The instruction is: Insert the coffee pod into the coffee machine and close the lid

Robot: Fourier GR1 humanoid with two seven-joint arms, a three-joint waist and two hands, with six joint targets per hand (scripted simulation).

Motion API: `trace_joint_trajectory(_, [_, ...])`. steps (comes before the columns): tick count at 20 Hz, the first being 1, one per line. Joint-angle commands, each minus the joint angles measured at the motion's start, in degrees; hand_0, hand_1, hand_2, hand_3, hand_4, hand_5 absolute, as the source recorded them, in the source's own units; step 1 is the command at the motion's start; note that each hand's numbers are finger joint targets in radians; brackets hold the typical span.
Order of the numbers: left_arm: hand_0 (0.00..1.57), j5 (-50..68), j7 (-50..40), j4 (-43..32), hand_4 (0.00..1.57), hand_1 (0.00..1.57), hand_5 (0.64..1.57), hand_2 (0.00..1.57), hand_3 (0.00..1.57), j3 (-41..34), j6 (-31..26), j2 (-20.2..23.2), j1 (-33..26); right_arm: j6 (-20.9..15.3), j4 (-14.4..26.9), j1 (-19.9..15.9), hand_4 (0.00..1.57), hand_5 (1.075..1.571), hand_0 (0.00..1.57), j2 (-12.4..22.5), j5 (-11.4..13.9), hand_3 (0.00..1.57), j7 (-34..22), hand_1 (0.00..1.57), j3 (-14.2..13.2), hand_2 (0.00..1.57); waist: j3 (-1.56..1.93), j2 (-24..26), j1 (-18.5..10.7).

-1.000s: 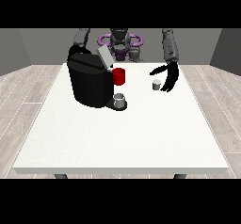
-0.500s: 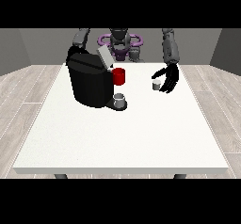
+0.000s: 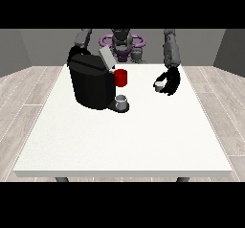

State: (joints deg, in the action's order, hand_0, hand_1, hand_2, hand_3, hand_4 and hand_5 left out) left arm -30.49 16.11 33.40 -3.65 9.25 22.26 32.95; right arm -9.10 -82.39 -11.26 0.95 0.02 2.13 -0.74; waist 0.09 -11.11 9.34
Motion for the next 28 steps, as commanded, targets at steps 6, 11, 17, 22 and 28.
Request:
trace_joint_trajectory(6, [1.11,-4.57,0.16,-4.75,0.28,1.11,1.571,1.17,0.97,0.6,0.41,3.85,3.75,0.83,-0.54,0.01,0.43,1.571,0.0,-0.45,0.02,0.0,1.4,0.0,0.95,0.0,-0.11,-2.6,1.3])
trace_joint_trajectory(11, [1.42,-3.64,3.16,-1.98,0.56,1.42,1.571,1.46,1.42,1.4,-4.19,2.08,4.16,3.12,2.52,0.6,0.46,1.571,0.0,2.6,-4.26,0.0,-0.55,0.0,-3.25,0.0,-0.09,2.62,-0.39])
trace_joint_trajectory(17, [1.34,-3.37,0.1,1.76,0.59,1.34,1.571,1.4,1.36,2.04,-10.98,2.33,13.4,-1.97,6.86,-3.02,0.51,1.571,0.0,-0.63,-0.37,0.0,0.75,0.0,-1.41,0.0,-0.06,3.45,-1.88])
trace_joint_trajectory(22, [1.26,-3.82,-1.56,3.74,0.54,1.26,1.571,1.33,1.29,2.62,-12.81,0.52,14.88,3.07,8.64,-1.86,0.49,1.571,0.0,1.54,-3.39,0.0,3.47,0.0,-2.9,0.0,-0.05,4.64,-0.67])
trace_joint_trajectory(28, [1.25,-4.06,-2.31,4.03,0.57,1.25,1.571,1.33,1.29,0.99,-13.09,1.05,17.91,2.05,7.17,-5.5,0.5,1.571,0.0,1.76,-3.89,0.0,1.73,0.0,-3.75,0.0,-0.09,2.39,0.88])
